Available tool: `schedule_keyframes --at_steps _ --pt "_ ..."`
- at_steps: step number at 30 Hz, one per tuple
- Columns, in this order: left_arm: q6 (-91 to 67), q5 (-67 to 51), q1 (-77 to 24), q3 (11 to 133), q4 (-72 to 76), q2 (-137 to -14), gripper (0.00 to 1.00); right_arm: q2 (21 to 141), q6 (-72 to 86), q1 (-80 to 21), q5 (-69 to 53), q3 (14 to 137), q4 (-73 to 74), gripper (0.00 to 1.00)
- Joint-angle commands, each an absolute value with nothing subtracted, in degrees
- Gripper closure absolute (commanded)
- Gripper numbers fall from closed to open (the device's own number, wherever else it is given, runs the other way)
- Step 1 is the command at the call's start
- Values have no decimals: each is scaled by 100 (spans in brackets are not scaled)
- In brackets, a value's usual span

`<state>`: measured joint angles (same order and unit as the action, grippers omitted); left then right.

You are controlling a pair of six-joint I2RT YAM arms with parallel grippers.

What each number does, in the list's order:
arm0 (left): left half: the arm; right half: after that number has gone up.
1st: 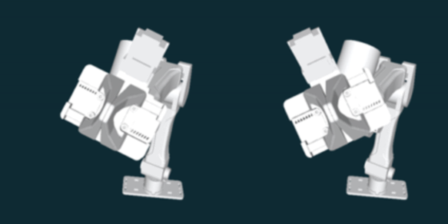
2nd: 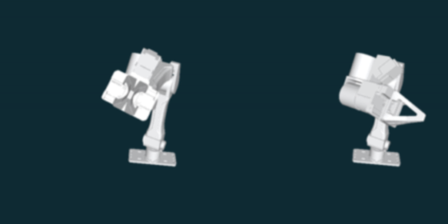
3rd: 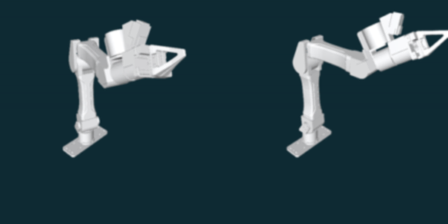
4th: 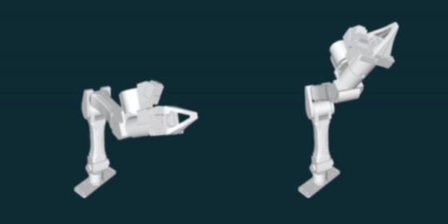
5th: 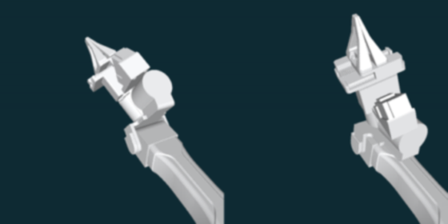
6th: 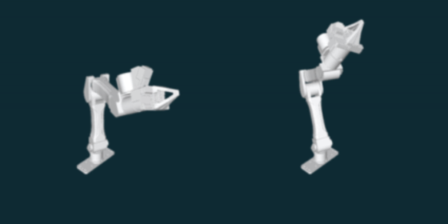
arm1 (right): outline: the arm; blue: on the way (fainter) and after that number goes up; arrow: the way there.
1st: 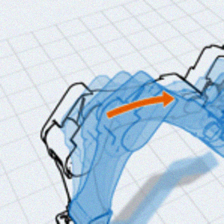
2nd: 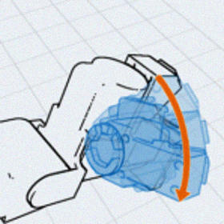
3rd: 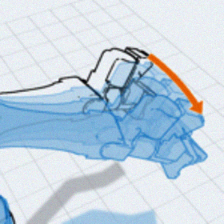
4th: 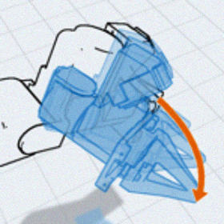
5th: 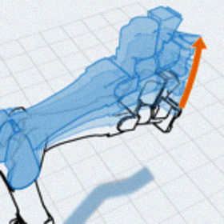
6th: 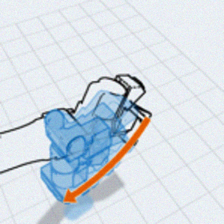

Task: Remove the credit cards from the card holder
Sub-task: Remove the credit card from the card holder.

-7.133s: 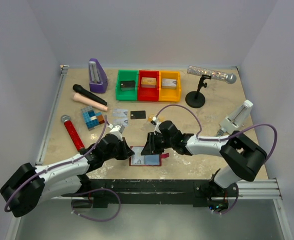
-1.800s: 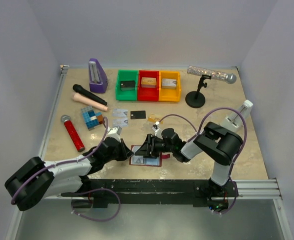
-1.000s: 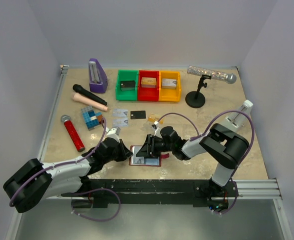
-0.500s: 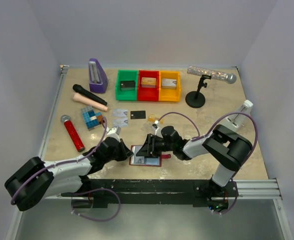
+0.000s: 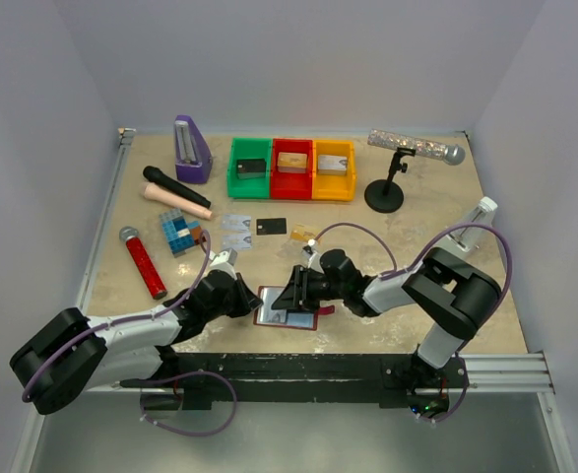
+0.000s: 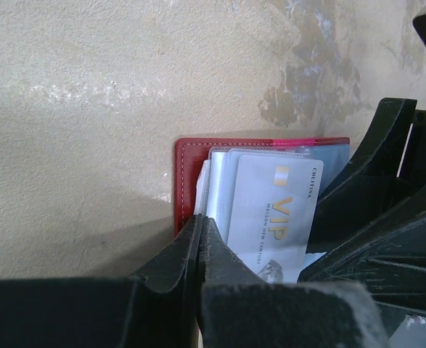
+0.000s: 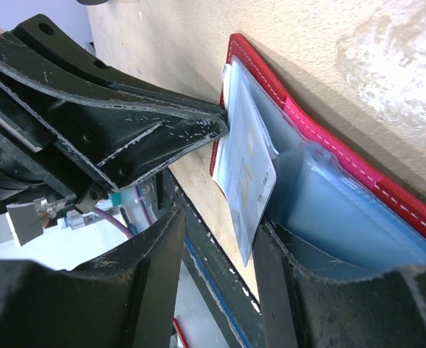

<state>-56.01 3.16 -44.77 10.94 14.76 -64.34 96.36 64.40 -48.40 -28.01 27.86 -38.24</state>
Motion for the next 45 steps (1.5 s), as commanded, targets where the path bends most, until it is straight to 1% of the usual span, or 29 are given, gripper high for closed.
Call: schedule_keyframes --at_steps 1,9,14,28,41,45 --pt "-5519 668 -4474 993 738 -6662 100 9431 6363 -4808 -2786 2725 -3902 55" --pt "-5537 677 -4465 976 756 -6741 100 9334 6363 -4773 -2769 2646 -3893 55" --pt "-5555 694 -4456 967 773 -6785 100 9264 6381 -4737 -2760 2602 -3929 58" --pt "-5572 712 -4438 940 774 -6794 100 9097 6381 -4632 -2742 2443 -3955 60" --pt "-5607 729 -4430 897 782 -6776 100 9000 6390 -4535 -2760 2338 -4043 69" --pt "-5634 738 -4430 870 782 -6733 100 9000 6398 -4491 -2768 2277 -4078 73"
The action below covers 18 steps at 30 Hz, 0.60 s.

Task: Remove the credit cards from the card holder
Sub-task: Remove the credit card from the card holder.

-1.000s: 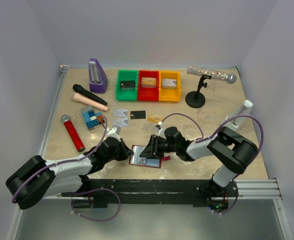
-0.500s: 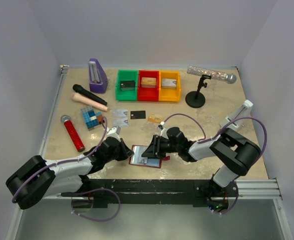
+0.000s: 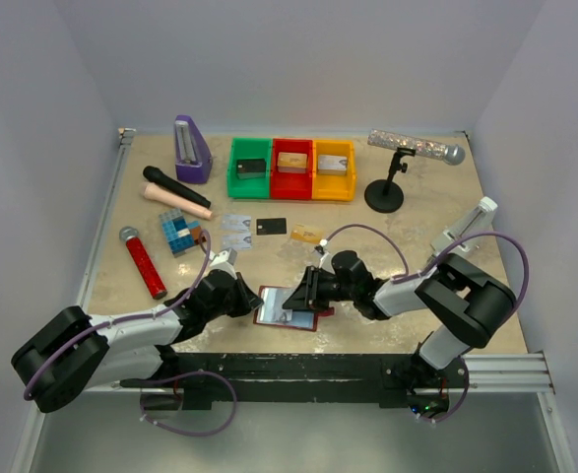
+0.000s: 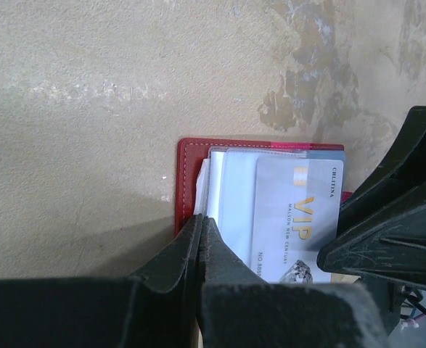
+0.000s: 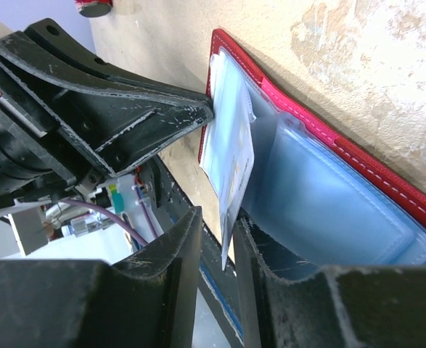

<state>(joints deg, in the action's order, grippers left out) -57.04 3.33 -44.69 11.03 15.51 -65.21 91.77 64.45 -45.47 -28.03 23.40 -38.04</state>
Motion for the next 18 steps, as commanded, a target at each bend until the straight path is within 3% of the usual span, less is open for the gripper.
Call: schedule_keyframes --at_steps 1,10,18 --pt "-5634 738 -4430 861 791 -6715 100 9026 6398 -4483 -2769 2285 -4096 73" --pt "-5669 747 -4430 817 739 -6574 100 9079 6451 -4491 -2751 2259 -4166 82" --pt "-5678 773 -4430 774 738 -6495 100 9114 6477 -4456 -2707 2171 -4166 96"
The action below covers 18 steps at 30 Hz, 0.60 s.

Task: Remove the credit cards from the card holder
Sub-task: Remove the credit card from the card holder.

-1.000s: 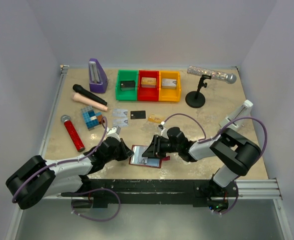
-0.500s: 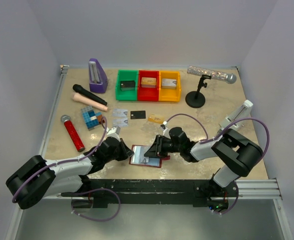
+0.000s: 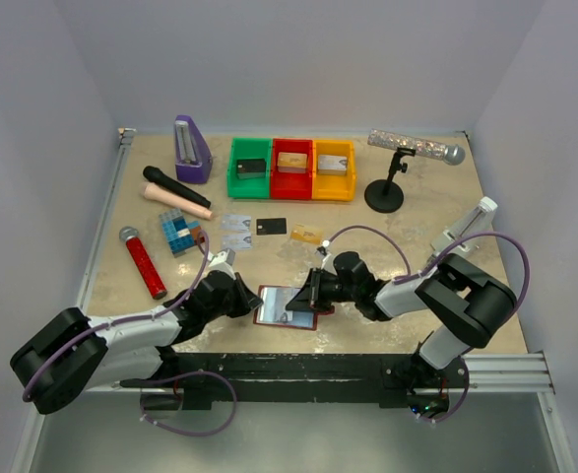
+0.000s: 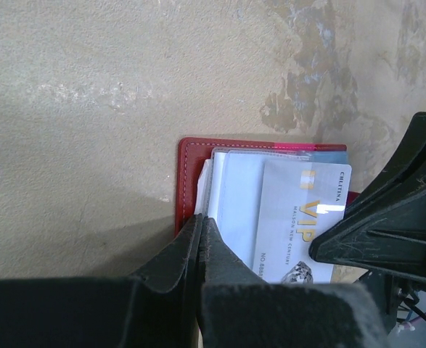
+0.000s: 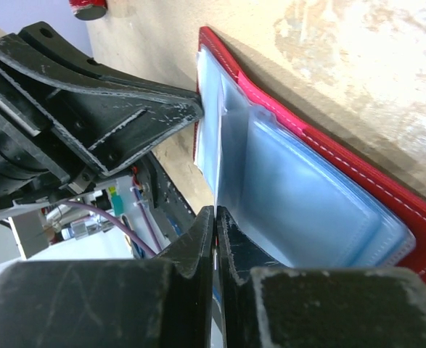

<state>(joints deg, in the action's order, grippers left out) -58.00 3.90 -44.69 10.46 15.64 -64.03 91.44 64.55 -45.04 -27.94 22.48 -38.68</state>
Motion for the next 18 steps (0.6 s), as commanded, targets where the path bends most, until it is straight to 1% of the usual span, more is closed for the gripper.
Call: schedule_keyframes --at_steps 1,2,11,14,18 --pt "-5678 782 -4430 765 730 -6478 100 9106 6478 -4447 -2707 2162 -4166 98" --pt "-5686 782 -4430 773 729 -6486 100 9114 6478 -4430 -2707 2145 -4140 100" --pt "-5695 791 -4430 712 756 -6460 100 8579 6179 -4351 -2663 2197 -3271 100" --pt "-5704 800 -4430 686 765 -6434 100 8184 5854 -4351 -2541 2302 -2455 100" --pt "-5704 782 -4430 712 703 -6372 100 7604 5547 -4351 -2365 2399 -1759 100"
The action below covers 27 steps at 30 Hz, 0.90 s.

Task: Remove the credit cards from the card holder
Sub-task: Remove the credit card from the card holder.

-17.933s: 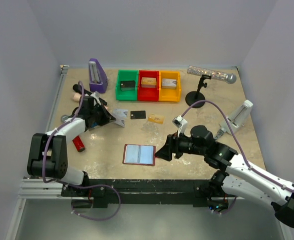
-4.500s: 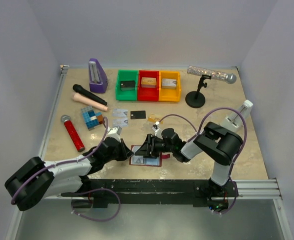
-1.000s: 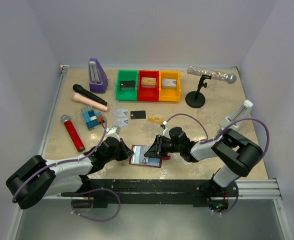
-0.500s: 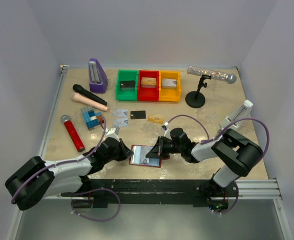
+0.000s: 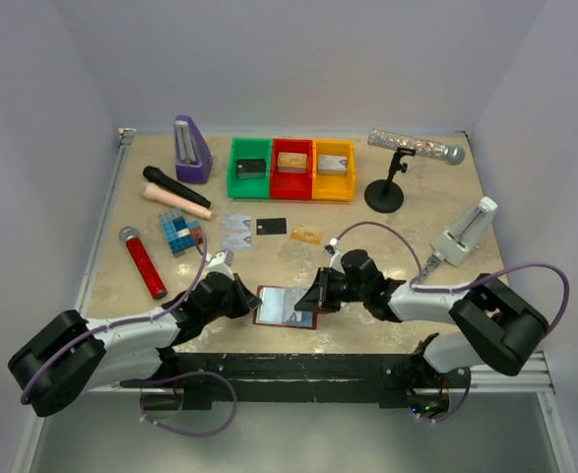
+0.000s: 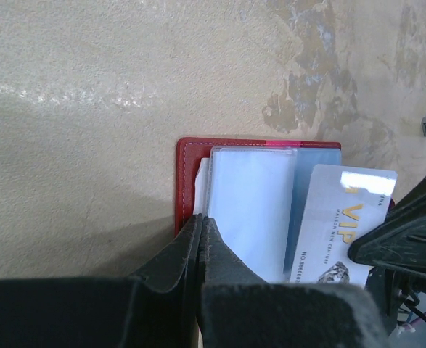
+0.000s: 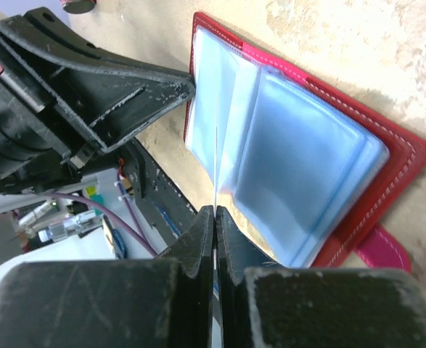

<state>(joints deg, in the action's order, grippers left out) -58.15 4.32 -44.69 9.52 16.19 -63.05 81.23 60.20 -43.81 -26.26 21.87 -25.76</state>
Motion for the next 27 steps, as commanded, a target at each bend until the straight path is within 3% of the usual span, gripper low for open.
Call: schedule_keyframes --at_steps 1,4,9,12,16,21,27 --pt "-5695 782 -4430 721 677 -6337 100 7472 5450 -4359 -2321 2443 -1549 100" --pt "-5573 721 -4421 782 615 -6127 99 7050 5178 -4351 -2154 2566 -1013 100" --pt "-5283 335 -4430 993 712 -5810 49 6382 4686 -4359 -2057 2900 -256 100" --pt "-5265 150 -4430 1090 686 -5459 31 6048 4326 -4368 -2065 3067 200 100" --pt "-5273 62 -4421 1256 353 -4669 24 5810 3754 -4377 -2293 3287 711 100" --pt "-5081 26 -4403 1468 9 -3474 23 5809 2955 -4386 -3232 3708 1299 100" --pt "-4930 -1350 -4377 1415 771 -2690 23 6100 2076 -4587 -4745 4420 2283 100"
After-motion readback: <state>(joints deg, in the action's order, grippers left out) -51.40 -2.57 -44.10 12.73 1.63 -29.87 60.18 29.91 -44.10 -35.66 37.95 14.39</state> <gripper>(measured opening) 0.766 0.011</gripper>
